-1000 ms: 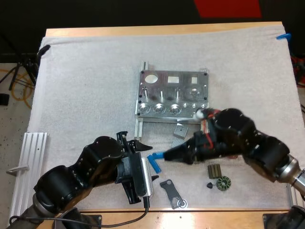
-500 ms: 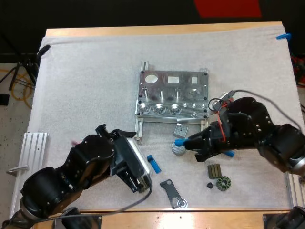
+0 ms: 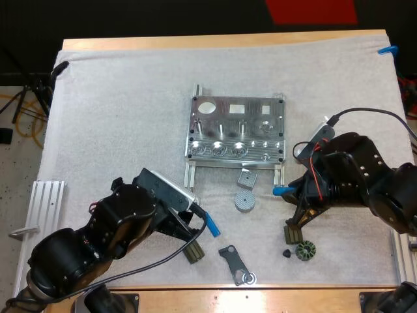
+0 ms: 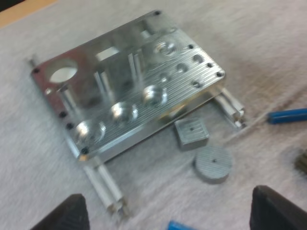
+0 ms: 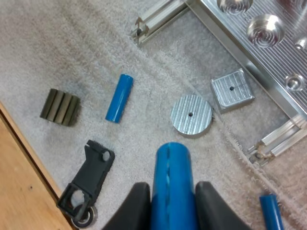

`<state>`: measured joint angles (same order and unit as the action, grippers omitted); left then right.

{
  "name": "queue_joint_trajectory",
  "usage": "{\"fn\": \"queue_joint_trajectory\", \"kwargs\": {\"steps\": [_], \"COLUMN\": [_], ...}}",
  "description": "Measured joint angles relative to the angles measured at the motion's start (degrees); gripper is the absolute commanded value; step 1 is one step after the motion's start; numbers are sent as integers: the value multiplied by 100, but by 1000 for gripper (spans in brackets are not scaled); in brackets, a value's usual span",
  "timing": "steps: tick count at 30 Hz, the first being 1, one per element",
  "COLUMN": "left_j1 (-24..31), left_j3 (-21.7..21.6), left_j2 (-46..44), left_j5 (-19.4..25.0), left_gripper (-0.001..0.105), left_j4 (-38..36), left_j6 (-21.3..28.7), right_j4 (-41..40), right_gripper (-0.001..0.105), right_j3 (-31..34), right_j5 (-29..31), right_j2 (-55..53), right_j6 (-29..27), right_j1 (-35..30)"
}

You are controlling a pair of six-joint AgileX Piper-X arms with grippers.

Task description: Load cells from right to left

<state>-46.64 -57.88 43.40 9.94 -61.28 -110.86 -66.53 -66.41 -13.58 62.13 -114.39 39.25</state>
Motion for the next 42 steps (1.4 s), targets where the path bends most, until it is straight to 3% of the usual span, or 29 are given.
{"fn": "queue_joint_trajectory", "kwargs": {"steps": [13, 20, 25, 38, 42], "left_j1": [415, 539, 539, 539, 539], "left_j3": [81, 291, 291, 291, 291], "left_j2": [0, 0, 0, 0, 0], "left_j5": [229, -259, -293, -323, -307], "left_gripper": [67, 67, 67, 67, 67], "left_j4": [-159, -159, -94, 153, 153], "left_j6": [-181, 295, 563, 800, 796], "right_j4": [-6, -6, -40, -351, -543], "right_gripper": [4, 4, 4, 4, 4], "right_j3": [-12, -12, -106, -1312, -1465], "right_j5": [180, 377, 654, 749, 1180], "right_j2": [0, 0, 139, 1599, 2080], "right_j6": [-314, -344, -344, -839, -1086], "right_j1": [0, 0, -3, -3, -3]}}
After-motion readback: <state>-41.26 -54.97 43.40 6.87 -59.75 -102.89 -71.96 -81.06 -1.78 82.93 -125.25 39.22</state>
